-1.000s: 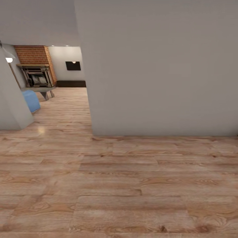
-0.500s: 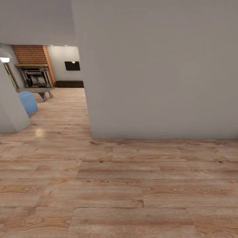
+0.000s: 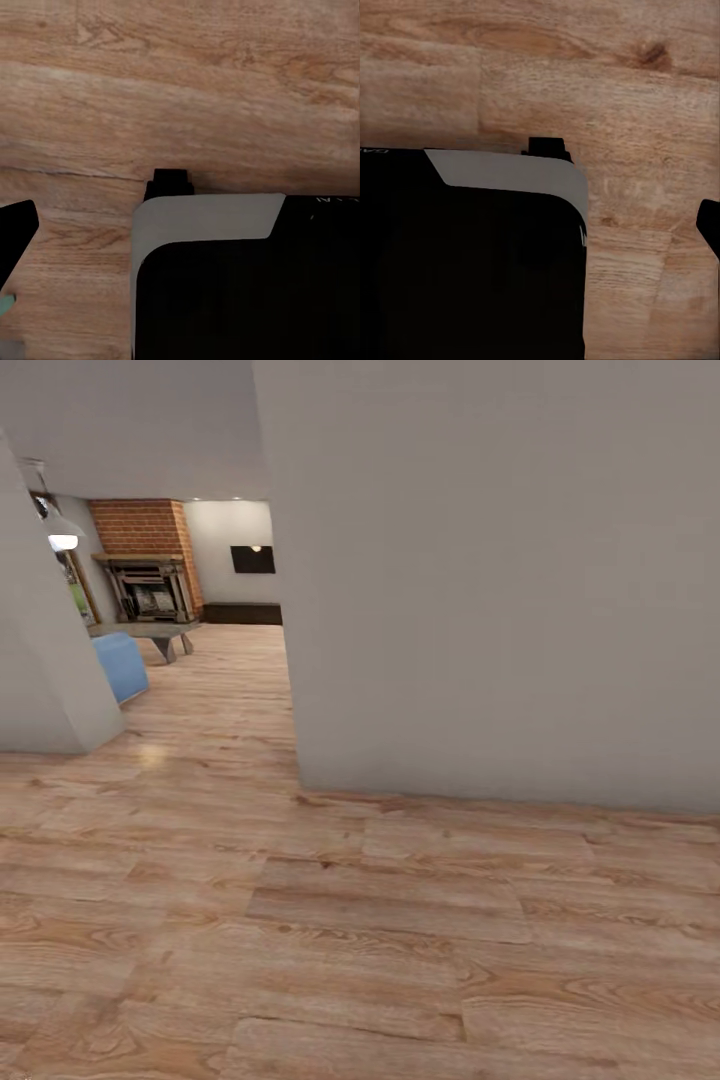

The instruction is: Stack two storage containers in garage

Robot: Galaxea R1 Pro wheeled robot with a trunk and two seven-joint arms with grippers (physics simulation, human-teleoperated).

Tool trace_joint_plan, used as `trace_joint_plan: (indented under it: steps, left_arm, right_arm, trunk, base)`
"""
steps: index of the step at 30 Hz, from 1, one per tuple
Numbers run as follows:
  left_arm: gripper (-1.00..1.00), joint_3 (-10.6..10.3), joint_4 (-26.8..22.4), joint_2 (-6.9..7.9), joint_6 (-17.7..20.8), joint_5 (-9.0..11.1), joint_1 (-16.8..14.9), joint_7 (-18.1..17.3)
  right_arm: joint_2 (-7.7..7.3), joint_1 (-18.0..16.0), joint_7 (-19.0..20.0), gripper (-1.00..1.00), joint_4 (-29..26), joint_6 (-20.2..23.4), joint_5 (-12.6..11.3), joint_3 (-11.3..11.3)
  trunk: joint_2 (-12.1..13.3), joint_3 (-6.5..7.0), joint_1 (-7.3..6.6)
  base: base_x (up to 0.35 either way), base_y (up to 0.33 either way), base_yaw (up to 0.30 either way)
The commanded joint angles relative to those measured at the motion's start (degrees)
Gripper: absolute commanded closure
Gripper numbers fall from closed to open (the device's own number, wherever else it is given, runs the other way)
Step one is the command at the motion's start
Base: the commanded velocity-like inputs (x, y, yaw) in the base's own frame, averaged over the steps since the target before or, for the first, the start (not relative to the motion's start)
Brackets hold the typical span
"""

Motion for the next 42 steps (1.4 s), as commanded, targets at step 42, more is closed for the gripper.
trace_joint_plan:
  steps: [42]
  left_arm:
    - [-1.00,-0.1,0.0,0.01,0.2,0.3,0.0,-0.2]
  right_arm:
    - [0.04,0.0,-0.1,-1.00,0.1,-0.3,-0.6,0.4]
  trunk:
    - [0.0,-0.05,0.03]
  base:
    - [0.321,0.000,0.269]
